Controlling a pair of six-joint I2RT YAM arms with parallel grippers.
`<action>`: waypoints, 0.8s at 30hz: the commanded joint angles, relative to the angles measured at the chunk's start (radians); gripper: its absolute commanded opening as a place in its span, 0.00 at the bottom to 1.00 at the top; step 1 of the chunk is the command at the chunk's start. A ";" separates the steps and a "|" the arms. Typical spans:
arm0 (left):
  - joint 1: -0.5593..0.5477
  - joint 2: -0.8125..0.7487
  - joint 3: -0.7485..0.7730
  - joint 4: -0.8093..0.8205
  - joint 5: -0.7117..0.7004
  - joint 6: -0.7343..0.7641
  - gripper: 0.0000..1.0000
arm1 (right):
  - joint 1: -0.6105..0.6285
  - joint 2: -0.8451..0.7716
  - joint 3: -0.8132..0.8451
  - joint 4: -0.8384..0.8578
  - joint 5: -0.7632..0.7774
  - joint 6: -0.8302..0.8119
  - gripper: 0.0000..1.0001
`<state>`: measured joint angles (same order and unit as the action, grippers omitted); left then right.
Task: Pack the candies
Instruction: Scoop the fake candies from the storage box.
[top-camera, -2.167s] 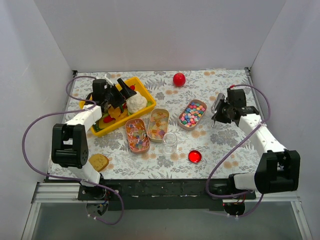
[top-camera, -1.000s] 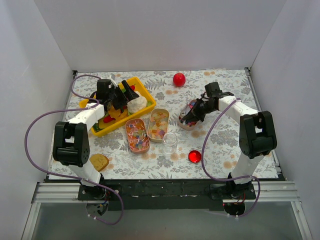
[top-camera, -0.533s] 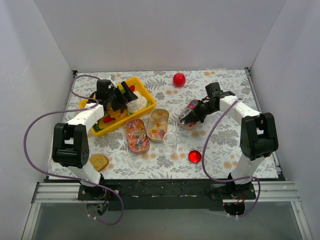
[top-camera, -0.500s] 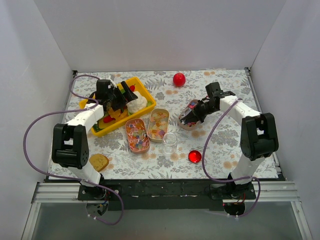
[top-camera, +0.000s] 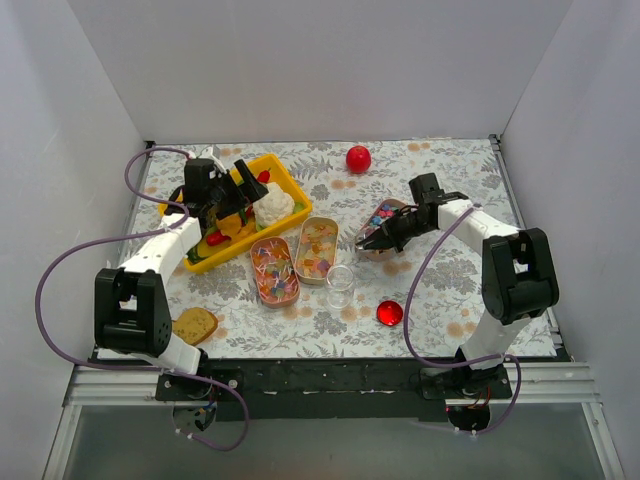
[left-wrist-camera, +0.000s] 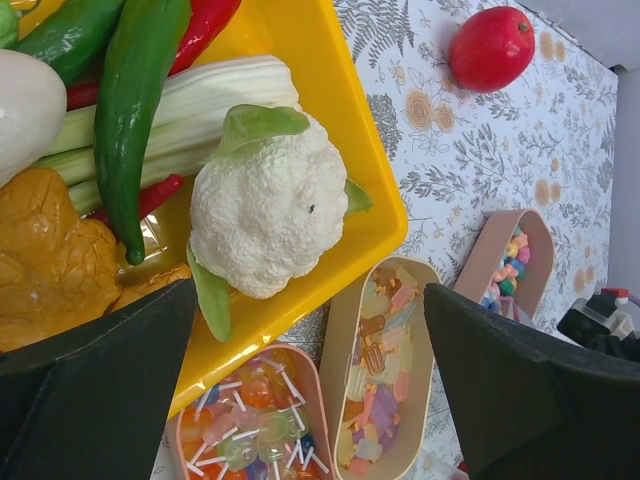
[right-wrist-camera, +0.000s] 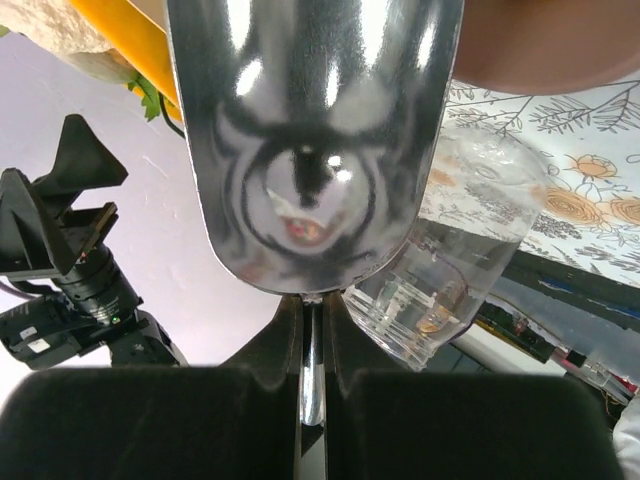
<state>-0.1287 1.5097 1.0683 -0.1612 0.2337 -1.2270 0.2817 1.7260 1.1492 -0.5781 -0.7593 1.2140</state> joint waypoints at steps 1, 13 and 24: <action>-0.006 -0.042 -0.010 -0.027 -0.039 0.026 0.98 | 0.007 -0.032 -0.048 0.113 -0.069 0.102 0.01; -0.006 -0.017 0.024 -0.051 -0.073 0.037 0.98 | 0.001 -0.026 -0.163 0.248 -0.107 0.222 0.01; -0.006 -0.026 0.027 -0.052 -0.109 0.047 0.98 | -0.075 0.075 -0.019 0.056 -0.043 0.041 0.01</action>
<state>-0.1287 1.5101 1.0687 -0.2104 0.1593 -1.1942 0.2462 1.7576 1.0672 -0.3965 -0.8490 1.3441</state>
